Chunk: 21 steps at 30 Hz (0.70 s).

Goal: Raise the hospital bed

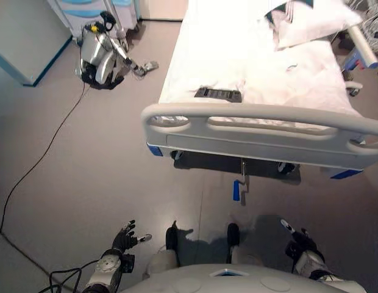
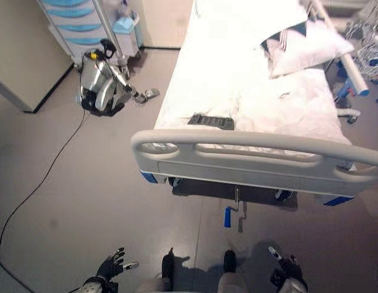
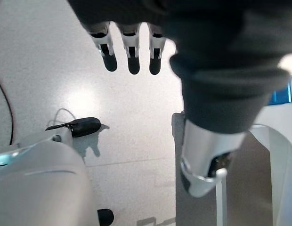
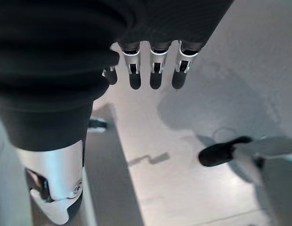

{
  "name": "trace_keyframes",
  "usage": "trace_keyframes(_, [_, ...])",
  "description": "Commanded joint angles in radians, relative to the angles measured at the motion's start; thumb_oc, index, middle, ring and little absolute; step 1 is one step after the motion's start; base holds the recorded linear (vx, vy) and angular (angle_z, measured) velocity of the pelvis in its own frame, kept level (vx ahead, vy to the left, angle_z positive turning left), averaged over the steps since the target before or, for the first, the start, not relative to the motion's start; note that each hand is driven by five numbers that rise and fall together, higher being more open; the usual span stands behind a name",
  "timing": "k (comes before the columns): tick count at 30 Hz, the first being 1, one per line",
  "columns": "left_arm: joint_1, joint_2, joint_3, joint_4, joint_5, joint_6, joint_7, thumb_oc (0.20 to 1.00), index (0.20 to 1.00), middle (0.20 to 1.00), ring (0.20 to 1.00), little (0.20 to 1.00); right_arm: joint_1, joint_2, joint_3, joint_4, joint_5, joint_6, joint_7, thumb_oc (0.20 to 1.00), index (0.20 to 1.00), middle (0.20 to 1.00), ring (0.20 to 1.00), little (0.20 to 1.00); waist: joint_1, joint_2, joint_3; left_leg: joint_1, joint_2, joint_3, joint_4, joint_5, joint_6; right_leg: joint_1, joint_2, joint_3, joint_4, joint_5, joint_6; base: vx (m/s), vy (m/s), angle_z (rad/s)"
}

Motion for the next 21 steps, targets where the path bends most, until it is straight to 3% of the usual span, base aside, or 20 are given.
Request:
trace_keyframes(1, [-0.053,0.017,0.024,0.01,0.041,-0.014,0.031,1.0,1.0,1.0,1.0,1.0,-0.023,0.005,0.023,-0.033,-0.066,0.006,0.006,1.0,1.0,1.0,1.0,1.0,-0.005,-0.039,0.005,0.03,-0.037,0.009,0.063,-0.053,0.005,0.008,-0.009,-0.008,0.082,-0.044,0.075,0.0,0.0,0.0])
trace_keyframes(8, [-0.047,-0.002,0.027,0.04,0.077,0.004,0.045,1.0,1.0,1.0,1.0,1.0,0.016,0.049,0.094,-0.051,-0.157,0.02,0.013,1.0,1.0,1.0,1.0,1.0,-0.014,-0.052,-0.048,0.101,-0.032,0.023,0.034,-0.057,0.006,0.077,0.0,-0.005,0.052,-0.047,0.07,0.0,-0.006,-0.01])
trace_keyframes(21, [-0.066,-0.044,-0.009,0.094,0.156,0.022,0.087,1.0,1.0,1.0,1.0,1.0,0.031,0.05,0.135,-0.024,-0.248,0.024,-0.012,1.0,1.0,1.0,1.0,1.0,-0.017,-0.05,-0.07,0.147,-0.031,0.034,0.013,-0.067,0.022,0.113,0.007,0.008,0.039,-0.048,0.067,0.0,0.008,-0.02])
